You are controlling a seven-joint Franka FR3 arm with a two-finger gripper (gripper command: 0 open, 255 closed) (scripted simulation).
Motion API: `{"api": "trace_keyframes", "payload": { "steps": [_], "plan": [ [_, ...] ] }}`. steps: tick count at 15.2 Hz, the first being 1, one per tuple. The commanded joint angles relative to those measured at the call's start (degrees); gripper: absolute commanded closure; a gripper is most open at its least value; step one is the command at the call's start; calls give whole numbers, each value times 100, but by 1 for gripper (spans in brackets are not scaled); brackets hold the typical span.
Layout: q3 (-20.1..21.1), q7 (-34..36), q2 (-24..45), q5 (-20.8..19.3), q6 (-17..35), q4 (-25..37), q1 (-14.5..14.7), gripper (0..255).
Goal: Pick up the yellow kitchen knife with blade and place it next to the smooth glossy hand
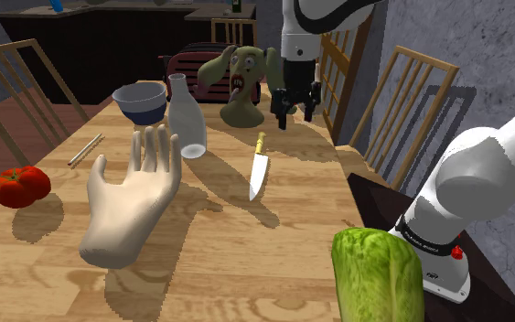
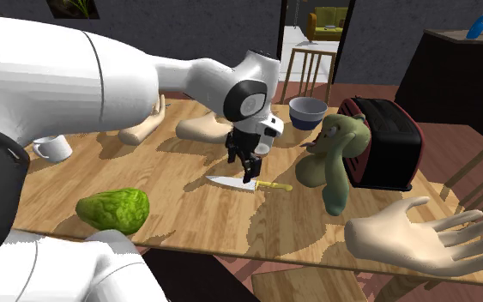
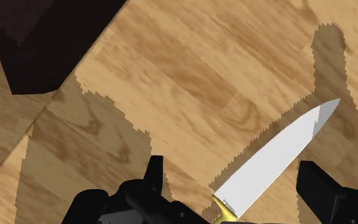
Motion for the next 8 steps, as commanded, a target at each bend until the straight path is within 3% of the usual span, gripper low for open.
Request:
{"api": "trace_keyframes", "payload": {
  "steps": [1, 8],
  "plan": [
    [168, 573, 478, -3, 261, 208, -78, 0],
    [440, 2405, 2126, -299, 915, 1096, -296, 0]
  ]
}}
